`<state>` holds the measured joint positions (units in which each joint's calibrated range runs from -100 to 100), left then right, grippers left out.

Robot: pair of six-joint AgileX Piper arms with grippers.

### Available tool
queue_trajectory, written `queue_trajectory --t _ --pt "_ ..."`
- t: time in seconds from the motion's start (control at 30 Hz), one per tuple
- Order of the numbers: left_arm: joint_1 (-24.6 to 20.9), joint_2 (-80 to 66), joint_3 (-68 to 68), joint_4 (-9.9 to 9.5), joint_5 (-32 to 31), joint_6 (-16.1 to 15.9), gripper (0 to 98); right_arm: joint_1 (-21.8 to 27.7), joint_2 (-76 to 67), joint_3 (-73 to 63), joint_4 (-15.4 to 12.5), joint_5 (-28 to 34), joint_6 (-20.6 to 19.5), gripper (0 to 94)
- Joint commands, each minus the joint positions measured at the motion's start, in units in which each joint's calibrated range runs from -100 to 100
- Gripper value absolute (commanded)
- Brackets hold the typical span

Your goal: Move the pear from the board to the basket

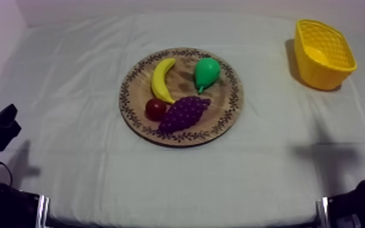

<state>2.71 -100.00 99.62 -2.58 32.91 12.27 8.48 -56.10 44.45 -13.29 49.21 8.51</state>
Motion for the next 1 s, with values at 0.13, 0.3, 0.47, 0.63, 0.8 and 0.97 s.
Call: queue_trajectory --t 0.13,0.3,0.47,0.63,0.8,0.97 --pt "0.0 0.0 0.0 0.01 0.0 0.0 0.1 -1.5 22.1 -17.1 -2.9 8.4 -0.1 0.4" --pt "0.0 0.0 0.0 0.01 0.0 0.0 0.1 -4.2 31.0 -22.3 -4.5 12.2 -0.9 0.4" --pt "0.0 0.0 0.0 0.01 0.0 0.0 0.1 -8.2 36.8 -24.4 -5.4 13.5 -2.4 0.4" --pt "0.0 0.0 0.0 0.01 0.0 0.0 0.1 -12.7 41.0 -24.3 -5.6 11.6 -5.5 0.7" --pt "0.0 0.0 0.0 0.01 0.0 0.0 0.1 -16.0 44.4 -24.0 -5.3 9.8 -9.4 1.1" --pt "0.0 0.0 0.0 0.01 0.0 0.0 0.1 -17.6 46.3 -23.9 -4.8 8.6 -13.8 5.9"
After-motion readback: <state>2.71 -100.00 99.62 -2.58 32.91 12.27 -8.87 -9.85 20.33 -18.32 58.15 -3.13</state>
